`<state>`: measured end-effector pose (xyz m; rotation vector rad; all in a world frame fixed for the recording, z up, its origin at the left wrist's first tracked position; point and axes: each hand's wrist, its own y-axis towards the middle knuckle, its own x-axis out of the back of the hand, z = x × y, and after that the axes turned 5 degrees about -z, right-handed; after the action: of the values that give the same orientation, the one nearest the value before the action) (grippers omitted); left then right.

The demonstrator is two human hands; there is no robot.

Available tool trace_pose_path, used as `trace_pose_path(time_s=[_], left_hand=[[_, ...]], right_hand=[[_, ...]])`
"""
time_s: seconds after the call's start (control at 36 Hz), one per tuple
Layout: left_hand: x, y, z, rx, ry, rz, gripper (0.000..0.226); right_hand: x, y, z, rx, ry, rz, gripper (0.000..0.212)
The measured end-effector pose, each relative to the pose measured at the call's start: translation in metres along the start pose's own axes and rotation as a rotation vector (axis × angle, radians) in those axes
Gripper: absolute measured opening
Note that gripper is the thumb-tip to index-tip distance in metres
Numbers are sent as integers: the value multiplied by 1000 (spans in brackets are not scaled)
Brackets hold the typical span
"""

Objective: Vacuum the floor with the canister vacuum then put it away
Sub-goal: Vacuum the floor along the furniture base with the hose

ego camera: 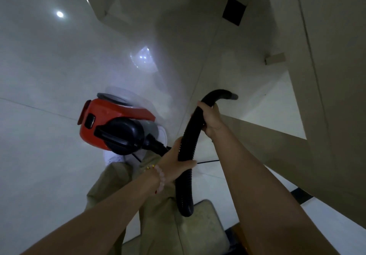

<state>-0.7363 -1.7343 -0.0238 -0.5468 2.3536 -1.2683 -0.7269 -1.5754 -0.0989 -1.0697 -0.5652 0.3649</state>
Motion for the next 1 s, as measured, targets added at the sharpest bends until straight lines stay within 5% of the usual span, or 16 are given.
trace_pose_path(time_s=[0.17,0.33,1.0], left_hand=[[12,9,-11,-34,-66,-68,51],[21,16,-16,-35,-124,-93,58],[49,111,-67,-98,121,-77,61]], right_hand=[[-31,-4,18,34,63,142,40],[-49,-2,37,129,-22,311,50],[-57,84,81,247,62,-73,22]])
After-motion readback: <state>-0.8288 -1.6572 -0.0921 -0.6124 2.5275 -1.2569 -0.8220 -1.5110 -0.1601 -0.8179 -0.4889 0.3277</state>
